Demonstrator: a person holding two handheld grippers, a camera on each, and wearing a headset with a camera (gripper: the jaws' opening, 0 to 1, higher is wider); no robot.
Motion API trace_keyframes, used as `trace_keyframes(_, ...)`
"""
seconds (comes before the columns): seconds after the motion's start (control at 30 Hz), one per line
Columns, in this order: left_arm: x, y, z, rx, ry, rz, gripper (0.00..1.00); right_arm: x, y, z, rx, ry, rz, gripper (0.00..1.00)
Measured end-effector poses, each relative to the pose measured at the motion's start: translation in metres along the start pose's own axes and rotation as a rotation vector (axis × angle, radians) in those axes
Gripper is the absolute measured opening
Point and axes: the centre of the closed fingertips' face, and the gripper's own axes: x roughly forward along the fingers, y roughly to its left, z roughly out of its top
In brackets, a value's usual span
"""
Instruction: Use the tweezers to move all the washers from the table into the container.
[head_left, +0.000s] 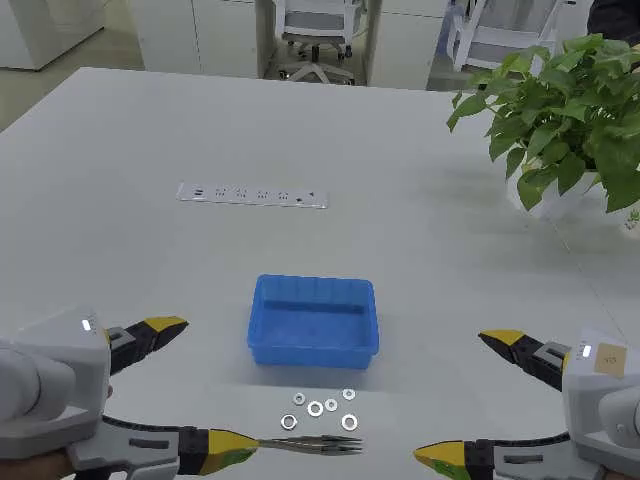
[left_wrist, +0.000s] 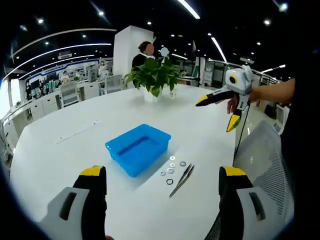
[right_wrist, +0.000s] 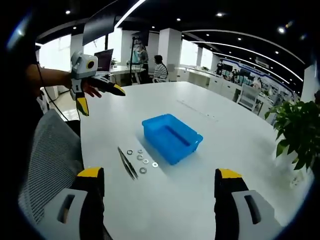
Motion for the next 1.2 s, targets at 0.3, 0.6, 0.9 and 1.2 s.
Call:
trace_keyframes(0.3,0.0004,-0.0010,0.0004,0.001,0.000,-0.001,0.99,-0.0002,0.0003,-0.0001,-0.002,0.002,0.003,0.91)
trace_keyframes(0.6,0.0015,-0.0019,0.0009,0.003,0.001,-0.002,0.99,-0.0013,-0.0003,-0.0015,-0.002,0.003,0.001,0.91)
trace_keyframes(0.9,0.0014,-0.0025,0.0005,0.005,0.001,-0.003,0.99,-0.0020,-0.0003,-0.0016,-0.002,0.002,0.000,0.91)
trace_keyframes(1.2,0.0013,-0.0027,0.0003,0.006,0.002,-0.005,0.99,-0.0015,0.0005,-0.0014,-0.003,0.002,0.001,0.91)
